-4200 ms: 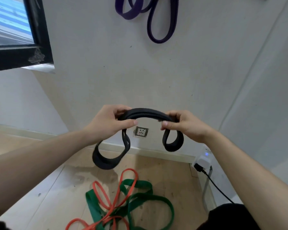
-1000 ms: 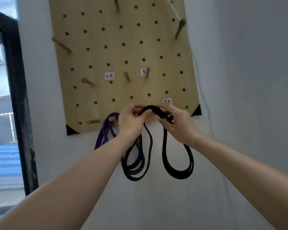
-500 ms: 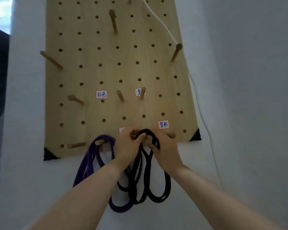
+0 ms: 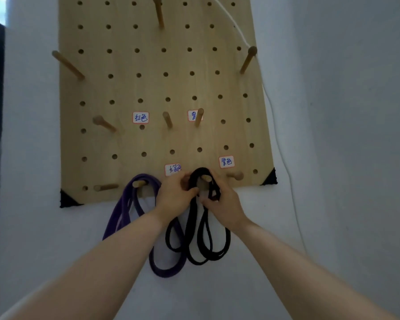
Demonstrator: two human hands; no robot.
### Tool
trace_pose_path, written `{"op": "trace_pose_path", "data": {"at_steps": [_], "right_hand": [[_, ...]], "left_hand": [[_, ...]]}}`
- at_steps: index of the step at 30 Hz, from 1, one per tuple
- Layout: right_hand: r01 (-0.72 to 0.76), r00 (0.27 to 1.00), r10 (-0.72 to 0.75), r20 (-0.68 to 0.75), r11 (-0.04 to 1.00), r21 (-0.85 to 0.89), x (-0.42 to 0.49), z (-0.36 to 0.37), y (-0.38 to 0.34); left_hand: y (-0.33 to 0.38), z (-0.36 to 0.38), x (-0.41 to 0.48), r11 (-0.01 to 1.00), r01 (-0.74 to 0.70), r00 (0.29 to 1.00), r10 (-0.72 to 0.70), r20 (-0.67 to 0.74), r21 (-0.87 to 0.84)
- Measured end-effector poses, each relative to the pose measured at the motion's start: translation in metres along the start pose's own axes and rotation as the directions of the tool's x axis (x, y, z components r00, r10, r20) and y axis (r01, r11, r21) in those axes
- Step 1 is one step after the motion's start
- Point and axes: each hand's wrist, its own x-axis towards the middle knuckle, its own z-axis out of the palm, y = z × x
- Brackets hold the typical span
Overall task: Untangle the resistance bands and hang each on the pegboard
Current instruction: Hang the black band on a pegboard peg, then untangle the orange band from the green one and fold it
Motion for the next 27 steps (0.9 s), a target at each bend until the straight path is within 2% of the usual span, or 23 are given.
{"op": "trace_pose_path", "data": {"at_steps": [2, 6, 10, 13, 15, 17, 21, 24, 27], "right_hand": [[-0.067, 0.997, 0.068, 0.041, 0.998, -0.021, -0.013, -0.008, -0.008], [-0.229, 0.967, 0.243, 0.076, 0.961, -0.158, -0.050, -0.026, -0.033], [-0.281, 0.949, 0.300, 0.095, 0.944, -0.173, -0.100, -0.042, -0.055], [-0.375, 0.896, 0.390, 0.212, 0.921, -0.108, -0.143, -0.046, -0.054], [-0.456, 0.818, 0.447, 0.362, 0.887, -0.065, -0.176, -0.045, -0.048], [-0.514, 0.722, 0.494, 0.485, 0.852, -0.104, -0.211, -0.039, -0.036], [-0.565, 0.533, 0.578, 0.618, 0.787, -0.250, -0.291, -0.019, -0.003], [-0.554, 0.374, 0.640, 0.672, 0.735, -0.391, -0.361, 0.001, 0.027], [-0.480, 0.212, 0.665, 0.716, 0.709, -0.517, -0.438, 0.021, 0.058]], "left_hand": [[0.003, -0.011, -0.019, 0.999, -0.043, 0.999, 0.043, 0.029, -0.006], [0.008, -0.033, -0.064, 0.999, -0.003, 0.990, -0.005, 0.141, 0.053], [0.011, -0.051, -0.122, 0.996, 0.004, 0.956, -0.029, 0.291, 0.089], [0.000, -0.058, -0.173, 0.993, 0.006, 0.913, -0.055, 0.403, 0.121], [-0.017, -0.057, -0.212, 0.990, 0.077, 0.884, -0.123, 0.451, 0.119], [-0.038, -0.052, -0.252, 0.982, 0.140, 0.859, -0.183, 0.477, 0.125], [-0.077, -0.036, -0.349, 0.947, 0.296, 0.775, -0.314, 0.549, 0.124], [-0.108, -0.019, -0.430, 0.874, 0.453, 0.664, -0.461, 0.589, 0.174], [-0.131, 0.001, -0.516, 0.791, 0.547, 0.536, -0.582, 0.612, 0.273]]}}
